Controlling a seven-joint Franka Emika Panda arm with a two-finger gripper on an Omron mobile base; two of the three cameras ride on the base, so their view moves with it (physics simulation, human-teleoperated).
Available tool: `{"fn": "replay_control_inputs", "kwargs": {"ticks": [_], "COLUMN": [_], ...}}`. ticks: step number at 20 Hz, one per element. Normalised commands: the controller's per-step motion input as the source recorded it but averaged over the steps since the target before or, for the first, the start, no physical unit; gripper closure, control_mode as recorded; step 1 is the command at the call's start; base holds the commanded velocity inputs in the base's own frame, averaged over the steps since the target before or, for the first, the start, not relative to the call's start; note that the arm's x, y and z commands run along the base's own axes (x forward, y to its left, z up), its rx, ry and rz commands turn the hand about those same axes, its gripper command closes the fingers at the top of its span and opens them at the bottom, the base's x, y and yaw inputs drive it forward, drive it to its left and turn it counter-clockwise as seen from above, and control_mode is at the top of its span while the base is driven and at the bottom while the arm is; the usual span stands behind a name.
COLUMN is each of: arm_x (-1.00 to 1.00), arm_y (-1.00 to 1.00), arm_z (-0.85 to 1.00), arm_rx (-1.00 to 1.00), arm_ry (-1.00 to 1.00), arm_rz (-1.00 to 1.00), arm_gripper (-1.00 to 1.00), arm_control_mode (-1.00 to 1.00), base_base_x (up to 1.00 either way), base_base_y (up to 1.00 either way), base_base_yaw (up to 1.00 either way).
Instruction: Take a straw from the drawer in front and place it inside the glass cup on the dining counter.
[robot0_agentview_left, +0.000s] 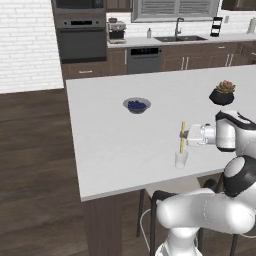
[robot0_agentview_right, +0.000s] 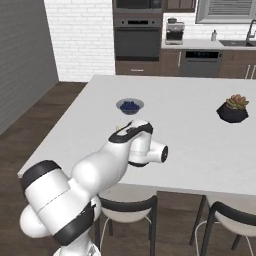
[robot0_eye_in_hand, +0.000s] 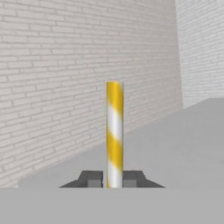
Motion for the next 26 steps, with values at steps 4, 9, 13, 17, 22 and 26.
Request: {"fn": "replay_control_inputs", "kwargs": {"ticks": [4,9,13,17,22,26], "arm_x": [0.11,0.21,0.21,0.16,0.03,-0.15], "arm_y": [0.0,-0.04,-0.13,-0.18,-0.13,0.0], "arm_z": [-0.29,-0.23,-0.08,-0.03,0.0,-0.06], "arm_rx": [0.0,0.0,0.0,0.0,0.0,0.0], "arm_ry": [0.0,0.0,0.0,0.0,0.0,0.0], "arm_rz": [0.0,0.0,0.0,0.0,0.0,0.0], "arm_gripper": [1.0,1.0,1.0,1.0,1.0,1.0], "arm_control_mode": [-1.0,-1.0,-1.0,-1.0,-1.0,-1.0], "base_base_x": [0.0,0.0,0.0,0.0,0.0,0.0], "base_base_y": [0.0,0.0,0.0,0.0,0.0,0.0], "base_base_yaw": [0.0,0.0,0.0,0.0,0.0,0.0]}}
